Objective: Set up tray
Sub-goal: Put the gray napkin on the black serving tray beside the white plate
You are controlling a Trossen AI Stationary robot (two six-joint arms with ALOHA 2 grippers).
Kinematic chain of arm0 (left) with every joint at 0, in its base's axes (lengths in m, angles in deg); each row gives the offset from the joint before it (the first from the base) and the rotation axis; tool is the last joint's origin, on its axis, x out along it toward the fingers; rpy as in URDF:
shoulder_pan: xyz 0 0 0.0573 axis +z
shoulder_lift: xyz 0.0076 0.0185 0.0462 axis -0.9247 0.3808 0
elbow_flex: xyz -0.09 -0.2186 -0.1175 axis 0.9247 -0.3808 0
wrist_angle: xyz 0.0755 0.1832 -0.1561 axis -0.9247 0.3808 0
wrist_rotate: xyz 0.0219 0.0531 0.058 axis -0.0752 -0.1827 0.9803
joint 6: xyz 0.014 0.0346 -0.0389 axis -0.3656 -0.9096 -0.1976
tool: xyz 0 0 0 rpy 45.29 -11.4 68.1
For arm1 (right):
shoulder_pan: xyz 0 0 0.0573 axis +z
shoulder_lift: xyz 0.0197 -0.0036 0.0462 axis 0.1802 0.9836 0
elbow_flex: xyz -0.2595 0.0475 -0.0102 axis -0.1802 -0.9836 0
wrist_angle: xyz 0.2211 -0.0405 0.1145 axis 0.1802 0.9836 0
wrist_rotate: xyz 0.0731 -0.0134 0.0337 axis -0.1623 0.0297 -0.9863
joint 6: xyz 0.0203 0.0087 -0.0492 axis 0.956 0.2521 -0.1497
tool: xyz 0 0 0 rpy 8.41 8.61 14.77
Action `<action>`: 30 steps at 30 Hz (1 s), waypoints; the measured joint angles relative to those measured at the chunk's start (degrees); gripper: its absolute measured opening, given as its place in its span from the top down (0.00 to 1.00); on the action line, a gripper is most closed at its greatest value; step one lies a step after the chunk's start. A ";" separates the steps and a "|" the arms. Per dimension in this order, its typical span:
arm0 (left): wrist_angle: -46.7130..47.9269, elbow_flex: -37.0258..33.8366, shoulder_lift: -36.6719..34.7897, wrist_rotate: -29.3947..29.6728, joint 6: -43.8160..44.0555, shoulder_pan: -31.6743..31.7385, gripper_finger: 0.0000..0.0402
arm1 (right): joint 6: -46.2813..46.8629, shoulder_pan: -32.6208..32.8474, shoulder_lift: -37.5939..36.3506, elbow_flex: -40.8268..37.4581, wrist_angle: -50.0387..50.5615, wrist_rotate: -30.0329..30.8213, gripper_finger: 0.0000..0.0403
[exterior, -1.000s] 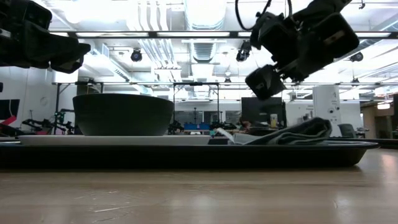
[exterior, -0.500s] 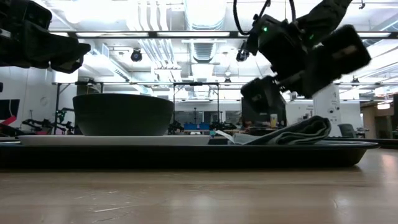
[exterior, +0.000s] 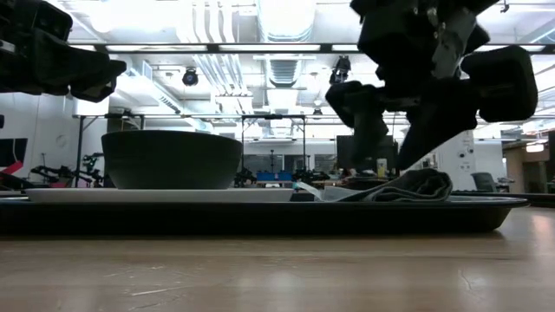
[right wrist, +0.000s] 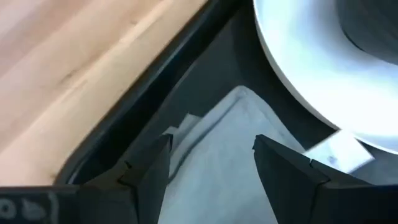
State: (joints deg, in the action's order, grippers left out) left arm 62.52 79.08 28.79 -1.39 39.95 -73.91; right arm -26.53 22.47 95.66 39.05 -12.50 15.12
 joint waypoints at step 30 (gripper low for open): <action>0.01 -0.01 0.00 -0.01 0.00 0.00 0.76 | 7.13 14.32 2.12 0.55 0.31 23.49 0.46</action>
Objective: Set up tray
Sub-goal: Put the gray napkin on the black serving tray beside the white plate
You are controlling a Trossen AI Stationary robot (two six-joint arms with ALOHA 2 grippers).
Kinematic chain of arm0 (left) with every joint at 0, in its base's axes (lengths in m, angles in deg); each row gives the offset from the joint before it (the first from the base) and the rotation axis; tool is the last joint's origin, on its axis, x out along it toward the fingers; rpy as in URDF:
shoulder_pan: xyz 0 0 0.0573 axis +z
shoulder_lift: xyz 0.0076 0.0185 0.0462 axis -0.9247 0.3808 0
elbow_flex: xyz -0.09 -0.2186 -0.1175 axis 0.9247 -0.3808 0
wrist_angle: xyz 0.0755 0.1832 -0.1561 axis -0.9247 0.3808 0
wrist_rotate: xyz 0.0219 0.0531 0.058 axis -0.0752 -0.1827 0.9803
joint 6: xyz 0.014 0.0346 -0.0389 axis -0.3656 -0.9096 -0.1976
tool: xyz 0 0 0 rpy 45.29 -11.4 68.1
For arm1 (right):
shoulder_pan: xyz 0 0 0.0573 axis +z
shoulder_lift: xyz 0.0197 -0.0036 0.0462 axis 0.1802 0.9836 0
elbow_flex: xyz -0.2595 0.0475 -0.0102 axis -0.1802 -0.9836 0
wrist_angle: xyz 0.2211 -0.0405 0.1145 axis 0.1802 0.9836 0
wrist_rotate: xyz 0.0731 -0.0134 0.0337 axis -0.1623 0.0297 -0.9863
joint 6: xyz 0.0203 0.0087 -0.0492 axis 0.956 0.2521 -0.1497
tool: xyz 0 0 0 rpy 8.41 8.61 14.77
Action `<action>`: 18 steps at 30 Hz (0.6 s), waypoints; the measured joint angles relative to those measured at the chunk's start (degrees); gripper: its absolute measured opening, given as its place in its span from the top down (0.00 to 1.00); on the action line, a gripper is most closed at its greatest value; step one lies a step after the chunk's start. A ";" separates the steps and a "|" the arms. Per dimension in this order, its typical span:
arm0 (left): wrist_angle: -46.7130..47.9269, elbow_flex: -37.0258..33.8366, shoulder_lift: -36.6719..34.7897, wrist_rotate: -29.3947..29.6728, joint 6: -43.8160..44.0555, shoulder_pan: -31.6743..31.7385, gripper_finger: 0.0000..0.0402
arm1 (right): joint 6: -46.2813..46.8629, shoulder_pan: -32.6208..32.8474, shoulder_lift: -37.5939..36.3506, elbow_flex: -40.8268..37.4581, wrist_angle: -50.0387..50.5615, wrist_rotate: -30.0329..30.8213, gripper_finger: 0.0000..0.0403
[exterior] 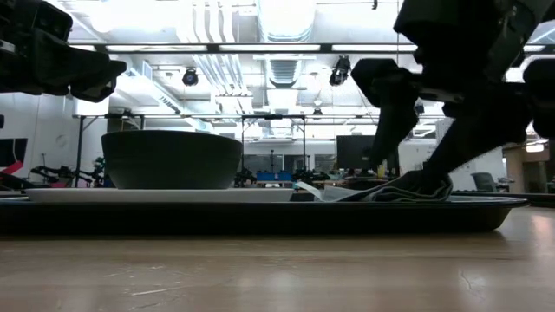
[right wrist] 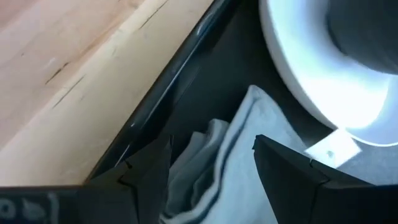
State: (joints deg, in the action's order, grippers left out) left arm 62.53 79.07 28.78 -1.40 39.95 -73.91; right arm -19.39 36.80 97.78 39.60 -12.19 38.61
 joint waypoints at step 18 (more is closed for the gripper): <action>0.01 -0.01 0.46 0.01 0.00 0.01 0.76 | -3.01 1.48 9.16 6.25 4.79 7.52 0.46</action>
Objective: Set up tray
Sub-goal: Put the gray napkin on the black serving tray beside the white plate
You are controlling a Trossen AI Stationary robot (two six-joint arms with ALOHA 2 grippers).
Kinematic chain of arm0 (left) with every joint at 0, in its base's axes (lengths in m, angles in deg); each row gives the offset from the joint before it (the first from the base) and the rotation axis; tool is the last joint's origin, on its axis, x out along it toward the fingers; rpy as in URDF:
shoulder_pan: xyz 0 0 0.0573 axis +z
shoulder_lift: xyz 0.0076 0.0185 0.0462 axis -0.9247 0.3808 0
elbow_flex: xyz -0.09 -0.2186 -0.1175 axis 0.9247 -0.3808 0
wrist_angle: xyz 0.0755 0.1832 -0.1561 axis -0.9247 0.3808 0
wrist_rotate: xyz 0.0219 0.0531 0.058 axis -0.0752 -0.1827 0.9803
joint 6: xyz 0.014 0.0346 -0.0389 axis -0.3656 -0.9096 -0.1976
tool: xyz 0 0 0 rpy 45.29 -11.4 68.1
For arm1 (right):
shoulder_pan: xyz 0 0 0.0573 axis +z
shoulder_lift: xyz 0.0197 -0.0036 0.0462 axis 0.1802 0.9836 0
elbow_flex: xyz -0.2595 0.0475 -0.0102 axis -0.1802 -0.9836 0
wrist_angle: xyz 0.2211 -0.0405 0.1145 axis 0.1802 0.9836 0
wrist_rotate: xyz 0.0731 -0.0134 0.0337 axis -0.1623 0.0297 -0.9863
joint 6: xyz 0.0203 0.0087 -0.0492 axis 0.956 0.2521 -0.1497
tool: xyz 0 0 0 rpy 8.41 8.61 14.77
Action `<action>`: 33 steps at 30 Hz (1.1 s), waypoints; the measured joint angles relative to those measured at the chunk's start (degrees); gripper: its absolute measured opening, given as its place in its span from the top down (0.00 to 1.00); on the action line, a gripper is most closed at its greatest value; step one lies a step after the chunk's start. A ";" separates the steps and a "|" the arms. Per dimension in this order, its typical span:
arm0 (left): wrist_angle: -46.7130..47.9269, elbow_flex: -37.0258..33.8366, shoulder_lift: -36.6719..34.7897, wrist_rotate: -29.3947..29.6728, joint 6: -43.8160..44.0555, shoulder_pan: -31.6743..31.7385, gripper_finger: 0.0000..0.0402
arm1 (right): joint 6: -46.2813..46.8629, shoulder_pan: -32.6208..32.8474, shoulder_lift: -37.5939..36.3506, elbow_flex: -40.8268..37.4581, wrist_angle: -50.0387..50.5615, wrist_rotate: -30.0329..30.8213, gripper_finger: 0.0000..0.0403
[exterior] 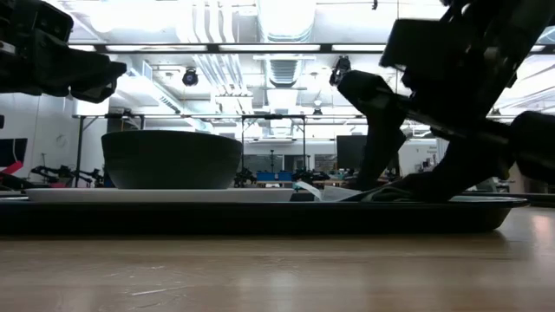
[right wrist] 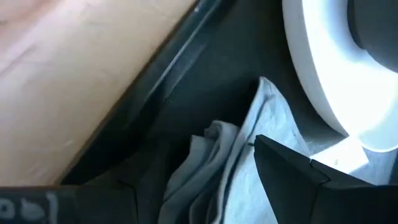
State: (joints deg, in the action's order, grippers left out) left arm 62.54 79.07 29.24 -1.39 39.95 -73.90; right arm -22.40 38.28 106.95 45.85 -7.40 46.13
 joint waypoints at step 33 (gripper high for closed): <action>0.00 0.02 8.28 -0.01 0.00 -0.02 0.76 | 1.08 -0.02 -0.44 0.07 2.30 1.33 0.77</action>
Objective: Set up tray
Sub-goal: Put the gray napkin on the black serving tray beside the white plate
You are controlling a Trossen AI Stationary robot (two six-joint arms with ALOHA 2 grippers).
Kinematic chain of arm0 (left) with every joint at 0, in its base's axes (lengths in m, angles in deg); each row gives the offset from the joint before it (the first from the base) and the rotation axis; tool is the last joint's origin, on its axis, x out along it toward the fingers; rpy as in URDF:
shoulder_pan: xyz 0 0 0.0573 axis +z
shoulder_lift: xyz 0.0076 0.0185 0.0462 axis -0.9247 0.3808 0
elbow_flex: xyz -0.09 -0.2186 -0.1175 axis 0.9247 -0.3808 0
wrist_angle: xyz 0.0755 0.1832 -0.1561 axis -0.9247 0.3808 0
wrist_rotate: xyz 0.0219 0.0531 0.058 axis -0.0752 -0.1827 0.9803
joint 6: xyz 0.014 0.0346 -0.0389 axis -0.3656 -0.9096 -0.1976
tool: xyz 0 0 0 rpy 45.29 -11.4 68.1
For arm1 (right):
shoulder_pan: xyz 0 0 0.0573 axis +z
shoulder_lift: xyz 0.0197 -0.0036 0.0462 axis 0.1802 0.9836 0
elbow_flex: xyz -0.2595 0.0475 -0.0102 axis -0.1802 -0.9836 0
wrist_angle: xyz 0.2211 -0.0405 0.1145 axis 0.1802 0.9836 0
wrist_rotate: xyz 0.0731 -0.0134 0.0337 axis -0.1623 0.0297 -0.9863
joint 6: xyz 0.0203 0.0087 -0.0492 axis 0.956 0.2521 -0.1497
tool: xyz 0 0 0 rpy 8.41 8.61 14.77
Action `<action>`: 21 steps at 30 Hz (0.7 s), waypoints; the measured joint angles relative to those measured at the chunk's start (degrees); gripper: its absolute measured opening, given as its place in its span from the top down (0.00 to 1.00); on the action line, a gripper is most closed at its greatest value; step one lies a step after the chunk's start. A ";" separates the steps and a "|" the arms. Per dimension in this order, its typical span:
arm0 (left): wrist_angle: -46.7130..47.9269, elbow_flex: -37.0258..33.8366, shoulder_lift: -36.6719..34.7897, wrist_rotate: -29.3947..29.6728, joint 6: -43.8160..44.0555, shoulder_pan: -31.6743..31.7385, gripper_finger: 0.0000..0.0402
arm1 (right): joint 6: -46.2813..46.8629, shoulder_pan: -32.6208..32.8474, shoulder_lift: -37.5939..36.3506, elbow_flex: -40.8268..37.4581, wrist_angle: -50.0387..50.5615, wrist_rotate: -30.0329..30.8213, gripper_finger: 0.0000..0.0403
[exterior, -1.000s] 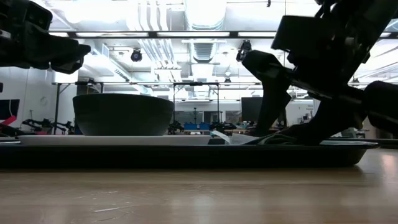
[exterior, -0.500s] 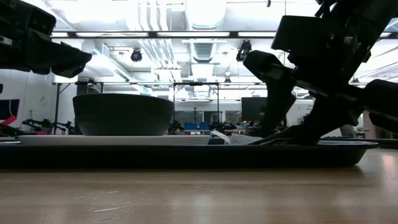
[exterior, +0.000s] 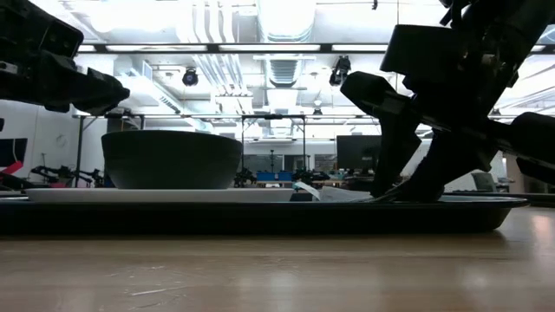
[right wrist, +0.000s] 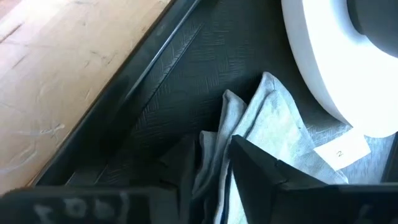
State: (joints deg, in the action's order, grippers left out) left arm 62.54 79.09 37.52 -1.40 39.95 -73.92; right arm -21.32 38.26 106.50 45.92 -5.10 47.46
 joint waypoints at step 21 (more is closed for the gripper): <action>0.00 0.00 5.90 0.00 0.00 0.00 0.76 | 9.39 -0.02 -0.46 7.57 6.89 1.15 0.98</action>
State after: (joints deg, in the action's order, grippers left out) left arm 62.54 79.09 43.42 -1.40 39.95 -73.92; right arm -11.93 38.24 106.05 53.49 1.79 48.62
